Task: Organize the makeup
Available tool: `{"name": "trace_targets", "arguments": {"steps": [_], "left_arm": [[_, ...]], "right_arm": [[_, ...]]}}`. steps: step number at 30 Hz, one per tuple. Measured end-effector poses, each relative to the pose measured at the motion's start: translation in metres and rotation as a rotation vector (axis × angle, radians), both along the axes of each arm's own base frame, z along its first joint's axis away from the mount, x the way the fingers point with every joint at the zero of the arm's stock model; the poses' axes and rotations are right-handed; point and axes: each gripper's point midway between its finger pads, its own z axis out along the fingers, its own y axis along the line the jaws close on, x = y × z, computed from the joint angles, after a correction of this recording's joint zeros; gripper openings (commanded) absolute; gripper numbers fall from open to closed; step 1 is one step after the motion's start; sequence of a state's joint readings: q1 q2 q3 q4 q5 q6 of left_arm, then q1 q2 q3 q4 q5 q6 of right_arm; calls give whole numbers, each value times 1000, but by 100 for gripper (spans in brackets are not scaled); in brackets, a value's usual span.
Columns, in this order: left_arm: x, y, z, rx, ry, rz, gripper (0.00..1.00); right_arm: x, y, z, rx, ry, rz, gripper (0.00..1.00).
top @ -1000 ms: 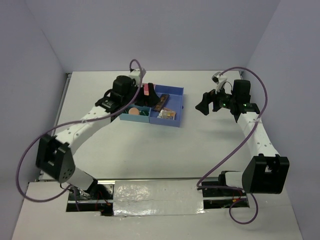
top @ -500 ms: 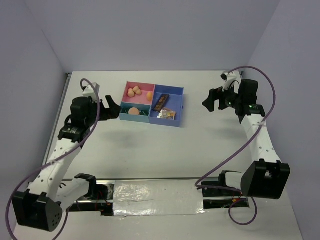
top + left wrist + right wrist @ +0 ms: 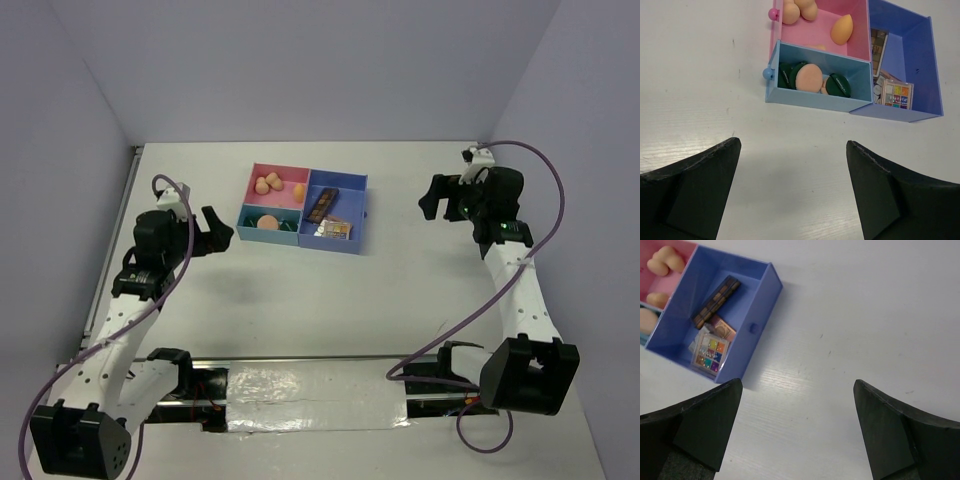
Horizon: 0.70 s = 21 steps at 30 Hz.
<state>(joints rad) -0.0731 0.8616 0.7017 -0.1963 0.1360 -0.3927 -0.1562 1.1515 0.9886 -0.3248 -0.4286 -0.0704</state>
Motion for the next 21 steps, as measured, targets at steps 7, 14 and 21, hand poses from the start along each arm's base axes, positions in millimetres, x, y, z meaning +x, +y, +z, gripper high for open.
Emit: {"name": "trace_targets", "arguments": {"steps": [7,14,21], "left_arm": [[-1,0,3,-4,-9,-2,99],[0,0,3,-7,-9,0,99],[-1,1,3,-7,-11,2,99]], "right_arm": [[0,-11,5,3,-23,-88,99],[1,-15,-1,-1,-15,-113,99],[2,-15,-7,0,-4,-114,100]]}}
